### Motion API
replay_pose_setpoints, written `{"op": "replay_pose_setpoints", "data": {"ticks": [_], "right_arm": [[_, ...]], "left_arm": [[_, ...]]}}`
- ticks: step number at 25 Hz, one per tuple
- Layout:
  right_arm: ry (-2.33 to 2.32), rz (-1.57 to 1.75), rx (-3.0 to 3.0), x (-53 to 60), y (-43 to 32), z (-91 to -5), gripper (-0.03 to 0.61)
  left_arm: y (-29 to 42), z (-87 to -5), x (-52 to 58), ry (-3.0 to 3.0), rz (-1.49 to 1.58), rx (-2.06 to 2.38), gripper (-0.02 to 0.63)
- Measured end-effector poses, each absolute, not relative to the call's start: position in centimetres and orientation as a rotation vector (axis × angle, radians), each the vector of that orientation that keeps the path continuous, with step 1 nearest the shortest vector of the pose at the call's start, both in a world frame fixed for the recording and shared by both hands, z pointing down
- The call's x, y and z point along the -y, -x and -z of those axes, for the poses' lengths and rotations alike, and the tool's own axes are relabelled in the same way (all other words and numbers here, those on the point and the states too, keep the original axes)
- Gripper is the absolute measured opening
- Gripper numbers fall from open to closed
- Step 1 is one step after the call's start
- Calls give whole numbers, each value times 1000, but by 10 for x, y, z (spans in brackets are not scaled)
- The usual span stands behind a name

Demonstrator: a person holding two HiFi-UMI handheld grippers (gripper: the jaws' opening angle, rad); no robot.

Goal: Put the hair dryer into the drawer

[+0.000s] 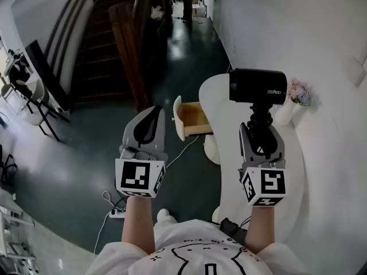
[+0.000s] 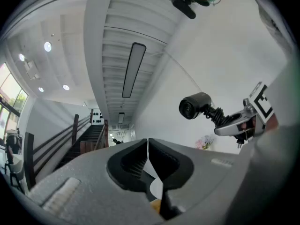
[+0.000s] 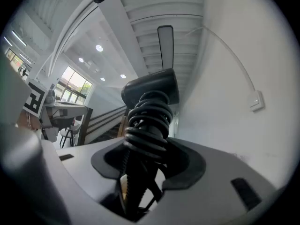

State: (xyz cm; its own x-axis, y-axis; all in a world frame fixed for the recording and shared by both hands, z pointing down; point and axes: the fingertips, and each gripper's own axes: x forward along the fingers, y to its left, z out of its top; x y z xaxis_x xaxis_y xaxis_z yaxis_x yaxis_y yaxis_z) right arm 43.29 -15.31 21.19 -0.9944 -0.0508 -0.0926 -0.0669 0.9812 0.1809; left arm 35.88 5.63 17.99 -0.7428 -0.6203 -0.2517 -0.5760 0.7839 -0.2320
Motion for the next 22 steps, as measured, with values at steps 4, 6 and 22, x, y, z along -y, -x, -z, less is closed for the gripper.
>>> {"op": "replay_pose_setpoints", "data": {"ticks": [4, 6, 22], "right_arm": [[88, -283, -3041, 156, -432, -206, 206], [83, -274, -3047, 157, -430, -205, 206], [233, -239, -3146, 170, -394, -260, 206]], "left_arm": [[-362, -176, -48, 941, 209, -2660, 20], [-362, -175, -44, 953, 219, -2660, 20], [-300, -223, -20, 1127, 184, -2660, 20]]}}
